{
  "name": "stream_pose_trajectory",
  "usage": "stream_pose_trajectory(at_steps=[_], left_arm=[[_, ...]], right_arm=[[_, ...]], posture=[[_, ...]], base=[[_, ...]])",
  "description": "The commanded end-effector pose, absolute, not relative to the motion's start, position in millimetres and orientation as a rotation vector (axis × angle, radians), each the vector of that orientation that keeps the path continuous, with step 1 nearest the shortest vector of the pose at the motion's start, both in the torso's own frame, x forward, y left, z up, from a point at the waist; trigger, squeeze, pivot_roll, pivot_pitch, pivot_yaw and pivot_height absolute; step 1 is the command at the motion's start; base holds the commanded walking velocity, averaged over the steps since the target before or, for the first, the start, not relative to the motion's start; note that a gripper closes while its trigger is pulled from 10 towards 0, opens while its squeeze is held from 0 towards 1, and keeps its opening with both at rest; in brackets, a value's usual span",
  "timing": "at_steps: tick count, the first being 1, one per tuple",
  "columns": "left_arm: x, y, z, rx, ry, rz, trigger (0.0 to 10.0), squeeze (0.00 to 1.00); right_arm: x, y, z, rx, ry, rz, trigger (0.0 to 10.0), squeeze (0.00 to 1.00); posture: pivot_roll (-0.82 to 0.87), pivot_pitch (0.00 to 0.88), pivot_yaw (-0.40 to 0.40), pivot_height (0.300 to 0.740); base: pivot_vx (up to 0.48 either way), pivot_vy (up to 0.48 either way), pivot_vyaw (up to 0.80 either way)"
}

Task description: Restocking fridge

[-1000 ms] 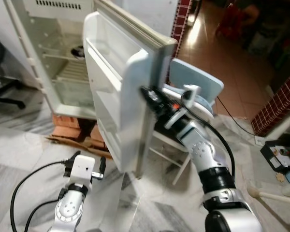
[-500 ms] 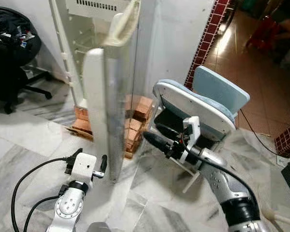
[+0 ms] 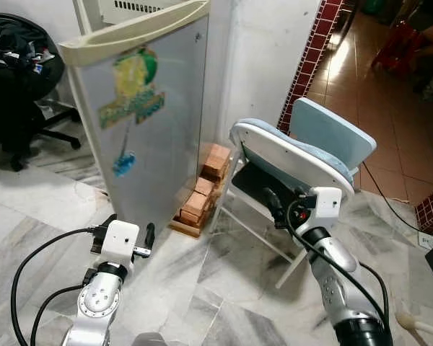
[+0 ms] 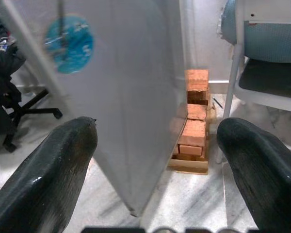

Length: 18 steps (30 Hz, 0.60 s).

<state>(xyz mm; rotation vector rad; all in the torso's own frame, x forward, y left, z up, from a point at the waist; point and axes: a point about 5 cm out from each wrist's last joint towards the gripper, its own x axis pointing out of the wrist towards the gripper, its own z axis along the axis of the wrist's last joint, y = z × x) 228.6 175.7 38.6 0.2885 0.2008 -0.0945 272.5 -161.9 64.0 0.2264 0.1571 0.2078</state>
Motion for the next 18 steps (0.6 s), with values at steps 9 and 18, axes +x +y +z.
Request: stream_pose_trajectory(at_steps=[9, 18], left_arm=[[241, 174, 48, 0.264, 0.159, -0.097, 10.0, 0.0], [247, 181, 62, 0.226, 0.091, -0.045, 10.0, 0.0]], right_arm=[[267, -169, 67, 0.179, 0.122, 0.16, 10.0, 0.0], [258, -180, 64, 0.155, 0.126, 0.106, 10.0, 0.0]], posture=[[0.05, 0.0, -0.045, 0.74], [0.04, 0.0, -0.037, 0.74]], base=[[0.0, 0.48, -0.24], [0.0, 0.48, -0.55]])
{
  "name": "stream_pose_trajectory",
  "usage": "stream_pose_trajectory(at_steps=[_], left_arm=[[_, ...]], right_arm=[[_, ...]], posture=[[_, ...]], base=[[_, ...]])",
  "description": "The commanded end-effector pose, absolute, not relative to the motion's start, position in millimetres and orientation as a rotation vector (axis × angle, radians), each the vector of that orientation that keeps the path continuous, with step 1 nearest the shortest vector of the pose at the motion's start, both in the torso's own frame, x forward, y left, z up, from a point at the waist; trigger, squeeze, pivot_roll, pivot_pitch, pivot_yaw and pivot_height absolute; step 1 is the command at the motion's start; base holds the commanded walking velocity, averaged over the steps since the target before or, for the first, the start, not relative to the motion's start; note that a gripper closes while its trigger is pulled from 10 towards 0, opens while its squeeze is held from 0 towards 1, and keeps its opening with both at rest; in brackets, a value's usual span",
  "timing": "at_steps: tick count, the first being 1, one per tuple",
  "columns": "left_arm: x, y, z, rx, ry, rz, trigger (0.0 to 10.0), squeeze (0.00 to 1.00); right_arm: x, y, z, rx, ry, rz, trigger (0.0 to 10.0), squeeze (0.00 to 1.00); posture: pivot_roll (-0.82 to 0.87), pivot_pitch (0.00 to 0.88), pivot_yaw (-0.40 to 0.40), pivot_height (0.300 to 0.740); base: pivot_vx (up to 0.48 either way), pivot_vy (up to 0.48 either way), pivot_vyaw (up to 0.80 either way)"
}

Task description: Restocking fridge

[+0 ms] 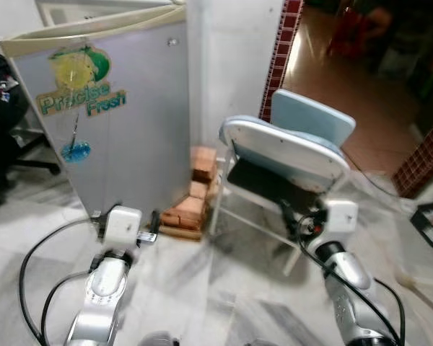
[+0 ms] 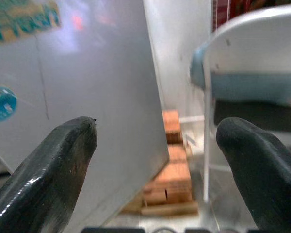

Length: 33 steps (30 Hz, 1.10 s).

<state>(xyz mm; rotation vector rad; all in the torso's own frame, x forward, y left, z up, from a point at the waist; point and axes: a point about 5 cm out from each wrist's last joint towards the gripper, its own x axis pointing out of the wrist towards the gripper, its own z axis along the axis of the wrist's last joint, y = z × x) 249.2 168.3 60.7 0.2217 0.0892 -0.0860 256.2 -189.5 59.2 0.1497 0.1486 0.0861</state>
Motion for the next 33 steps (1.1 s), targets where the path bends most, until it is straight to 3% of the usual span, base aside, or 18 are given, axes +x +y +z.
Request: stream_pose_trajectory(at_steps=[1, 14, 33], left_arm=[[247, 182, 62, 0.222, 0.088, -0.039, 10.0, 0.0], [237, 191, 59, 0.23, 0.092, -0.001, 10.0, 0.0], [248, 195, 67, 0.224, 0.053, 0.002, 10.0, 0.0]], right_arm=[[256, -181, 63, 0.153, 0.127, 0.1, 10.0, 0.0], [236, -197, 51, 0.132, 0.166, 0.03, 10.0, 0.0], [238, -204, 45, 0.074, 0.188, -0.086, 10.0, 0.0]], posture=[[0.04, 0.0, -0.037, 0.74], [0.03, 0.0, -0.011, 0.74], [0.02, 0.0, -0.008, 0.74]], base=[[0.0, 0.48, 0.0], [0.0, 0.48, 0.0], [0.0, 0.48, 0.0]])
